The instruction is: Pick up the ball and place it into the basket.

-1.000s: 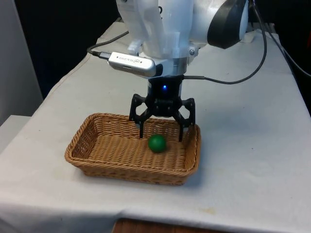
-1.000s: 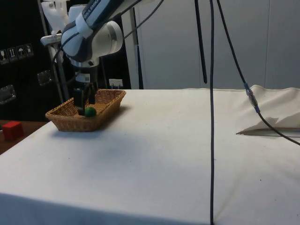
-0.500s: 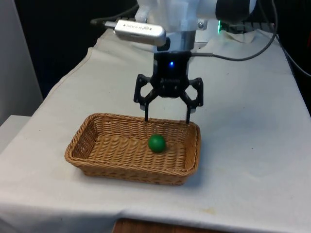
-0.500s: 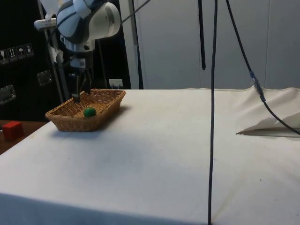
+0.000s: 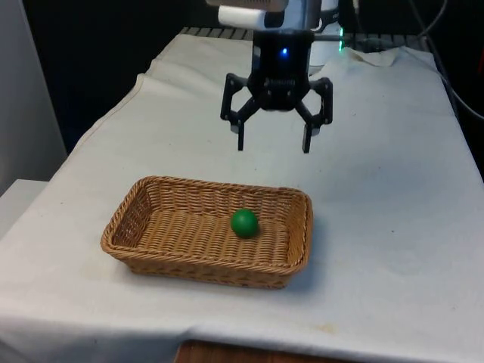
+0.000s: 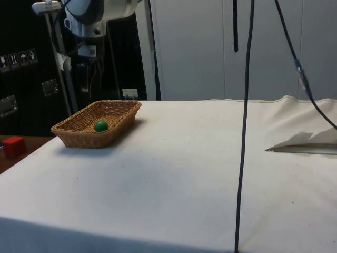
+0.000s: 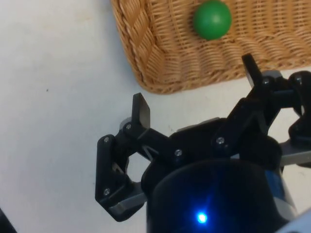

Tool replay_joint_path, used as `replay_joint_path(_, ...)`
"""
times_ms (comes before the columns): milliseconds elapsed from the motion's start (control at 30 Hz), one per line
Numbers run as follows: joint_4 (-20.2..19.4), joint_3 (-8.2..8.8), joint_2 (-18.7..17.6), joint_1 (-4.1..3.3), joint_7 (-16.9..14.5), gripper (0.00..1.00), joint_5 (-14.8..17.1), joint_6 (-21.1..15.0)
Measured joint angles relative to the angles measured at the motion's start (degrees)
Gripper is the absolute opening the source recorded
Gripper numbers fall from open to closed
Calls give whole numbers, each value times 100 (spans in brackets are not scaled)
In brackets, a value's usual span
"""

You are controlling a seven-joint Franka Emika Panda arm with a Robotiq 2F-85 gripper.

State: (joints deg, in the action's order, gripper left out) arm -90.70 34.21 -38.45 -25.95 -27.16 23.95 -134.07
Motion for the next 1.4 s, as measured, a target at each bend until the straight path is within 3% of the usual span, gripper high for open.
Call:
replay_joint_path(633, -710, 6, 1031, -132, 69, 100, -550, 275)
replay_joint_path(1400, -1278, 0, 2028, -212, 390, 100, -1020, 693)
